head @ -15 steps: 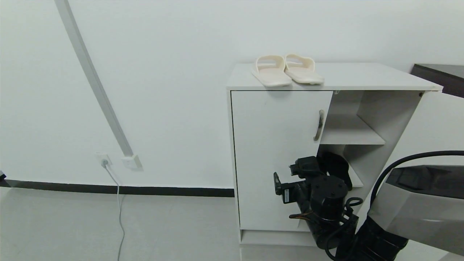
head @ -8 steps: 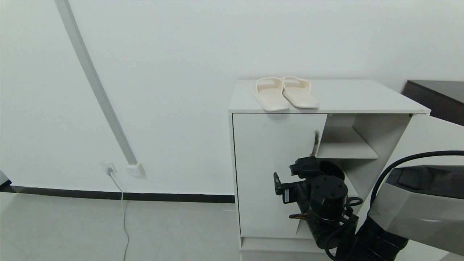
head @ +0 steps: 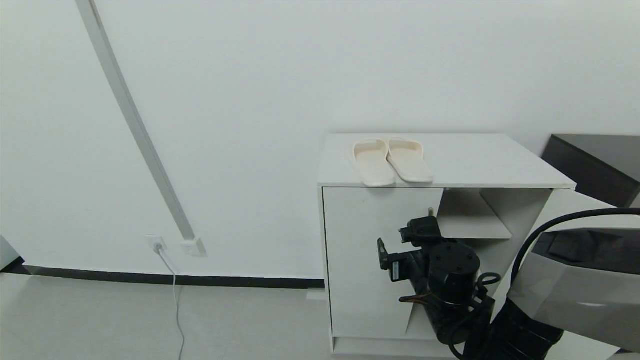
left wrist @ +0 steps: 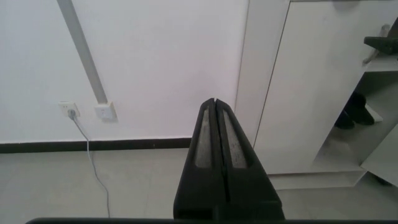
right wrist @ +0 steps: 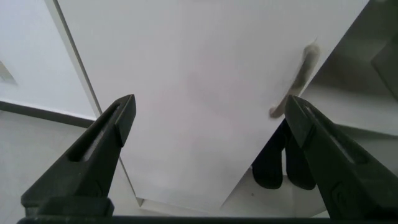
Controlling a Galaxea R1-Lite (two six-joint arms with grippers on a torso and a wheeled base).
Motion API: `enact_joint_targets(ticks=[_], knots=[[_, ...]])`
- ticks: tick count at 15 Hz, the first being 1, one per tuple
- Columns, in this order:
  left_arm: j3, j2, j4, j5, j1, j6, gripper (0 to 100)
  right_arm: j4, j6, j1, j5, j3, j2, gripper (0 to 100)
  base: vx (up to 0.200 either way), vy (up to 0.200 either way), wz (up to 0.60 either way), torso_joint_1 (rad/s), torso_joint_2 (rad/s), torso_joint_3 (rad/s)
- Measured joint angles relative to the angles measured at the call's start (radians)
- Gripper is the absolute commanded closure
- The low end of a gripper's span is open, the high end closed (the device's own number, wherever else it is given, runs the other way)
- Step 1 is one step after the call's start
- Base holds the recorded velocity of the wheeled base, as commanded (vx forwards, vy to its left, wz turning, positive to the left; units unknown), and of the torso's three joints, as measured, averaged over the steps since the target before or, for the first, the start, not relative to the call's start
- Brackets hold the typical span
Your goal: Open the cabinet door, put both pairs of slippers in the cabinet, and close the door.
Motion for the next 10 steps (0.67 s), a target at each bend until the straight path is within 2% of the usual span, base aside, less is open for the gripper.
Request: enact_joint_targets(ticks=[7,10], knots=[[0.000,0.000,0.000,0.000,0.000,0.007,100,-0.016,0.000,0.000,0.006,0.011,0.000,0,0.000,0.000,0.00,0.253,-0.57,-0.332],[0.000,0.000,0.000,0.001,0.000,0.002,100,-0.015,0.000,0.000,0.008,0.011,0.000,0,0.000,0.000,0.00,0.204,-0.45,-0.248]])
